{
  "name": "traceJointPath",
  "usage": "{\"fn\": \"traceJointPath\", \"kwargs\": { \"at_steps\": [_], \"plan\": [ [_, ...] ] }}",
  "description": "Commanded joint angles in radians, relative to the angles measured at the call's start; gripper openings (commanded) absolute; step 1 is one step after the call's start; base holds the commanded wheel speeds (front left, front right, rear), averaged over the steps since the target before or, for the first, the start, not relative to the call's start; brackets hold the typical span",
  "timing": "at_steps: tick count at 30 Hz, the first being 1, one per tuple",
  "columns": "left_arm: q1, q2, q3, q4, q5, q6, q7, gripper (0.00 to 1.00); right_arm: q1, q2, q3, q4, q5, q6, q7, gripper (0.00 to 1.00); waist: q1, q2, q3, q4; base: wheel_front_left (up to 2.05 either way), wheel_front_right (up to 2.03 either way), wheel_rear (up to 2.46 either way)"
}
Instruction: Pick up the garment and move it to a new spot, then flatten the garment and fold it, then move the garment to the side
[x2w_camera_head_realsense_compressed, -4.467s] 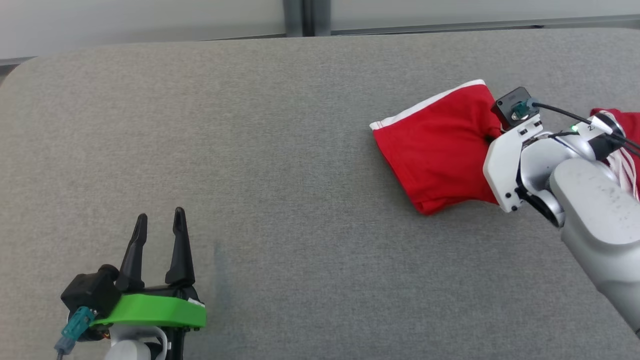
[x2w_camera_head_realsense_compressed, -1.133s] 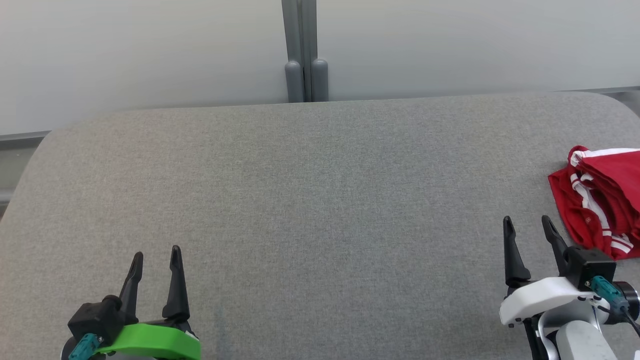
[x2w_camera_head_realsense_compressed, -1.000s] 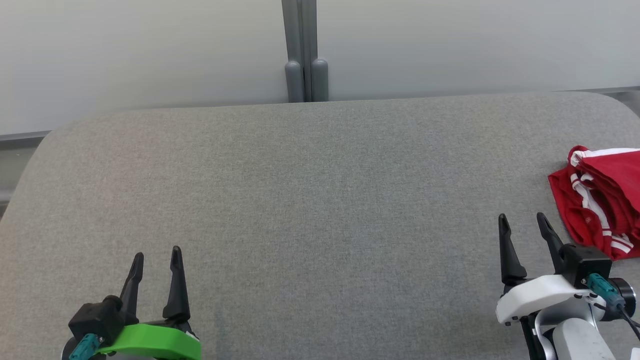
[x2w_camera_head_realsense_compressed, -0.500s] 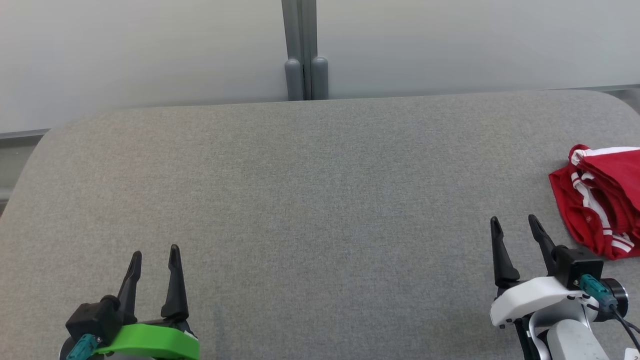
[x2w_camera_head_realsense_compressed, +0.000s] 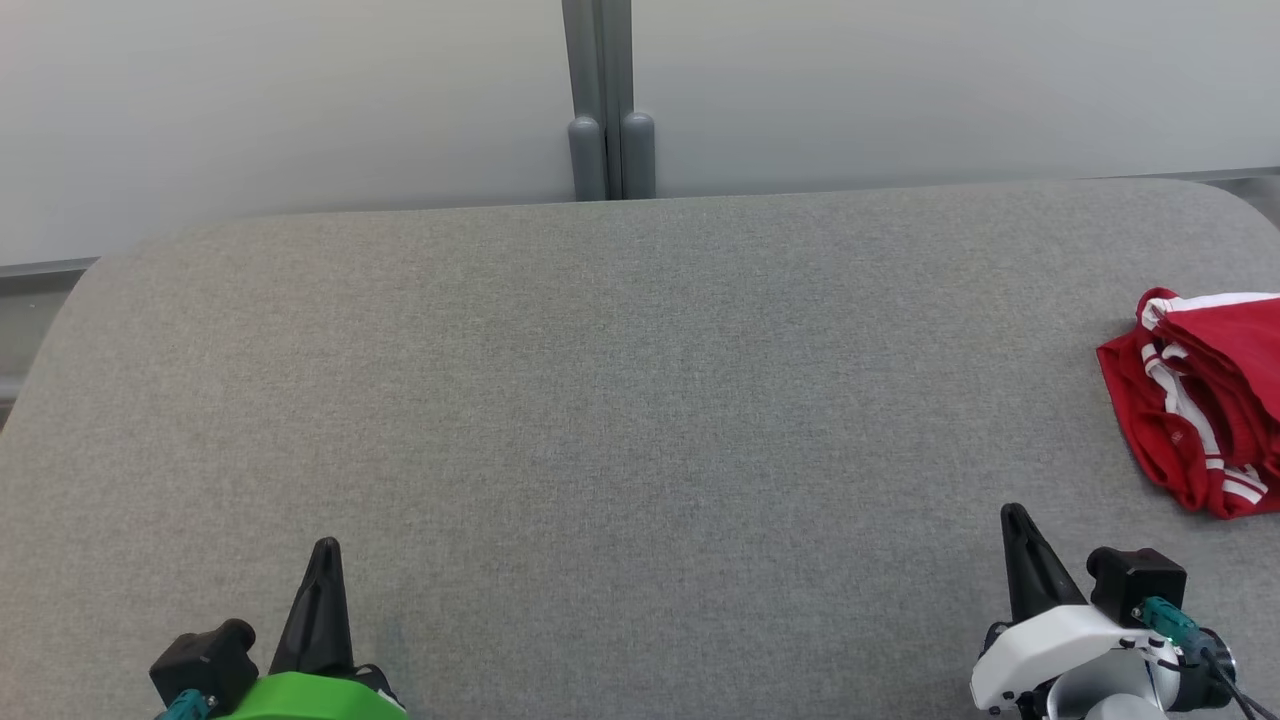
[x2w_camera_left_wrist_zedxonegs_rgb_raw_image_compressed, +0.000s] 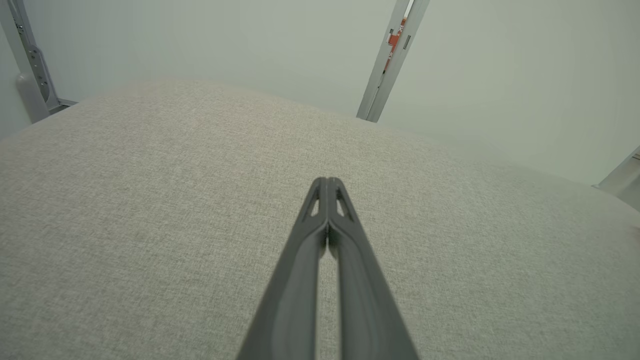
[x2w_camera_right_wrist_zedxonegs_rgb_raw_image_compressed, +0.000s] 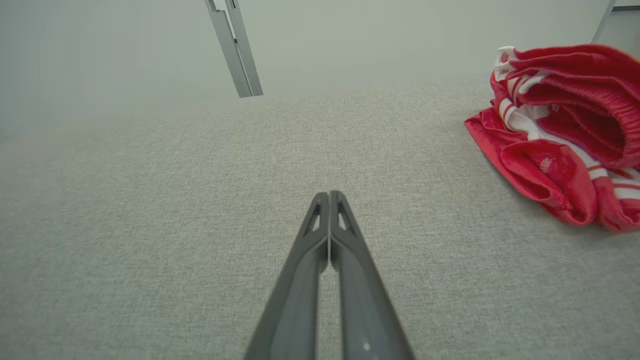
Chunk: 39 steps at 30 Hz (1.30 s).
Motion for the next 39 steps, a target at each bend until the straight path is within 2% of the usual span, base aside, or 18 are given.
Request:
{"fn": "traceJointPath", "kwargs": {
  "at_steps": [1, 19, 39],
  "plan": [
    [-0.012, 0.002, 0.005, -0.016, -0.046, 0.000, 0.010, 0.00, -0.018, -0.004, -0.007, -0.017, 0.050, 0.000, 0.011, 0.00, 0.0000, 0.0000, 0.000, 0.000, 0.00, 0.00, 0.00],
    [-0.041, 0.007, 0.028, -0.030, -0.335, -0.001, 0.091, 0.00, -0.026, -0.006, -0.019, -0.057, 0.386, 0.000, 0.091, 0.00, 0.0000, 0.0000, -0.001, -0.005, 0.00, 0.00, 0.00],
    [-0.067, 0.010, 0.051, -0.043, -0.589, -0.001, 0.166, 0.00, -0.036, -0.008, -0.032, -0.088, 0.683, -0.001, 0.165, 0.00, 0.0000, 0.0000, -0.002, -0.009, 0.00, 0.00, 0.00]
  ]
}}
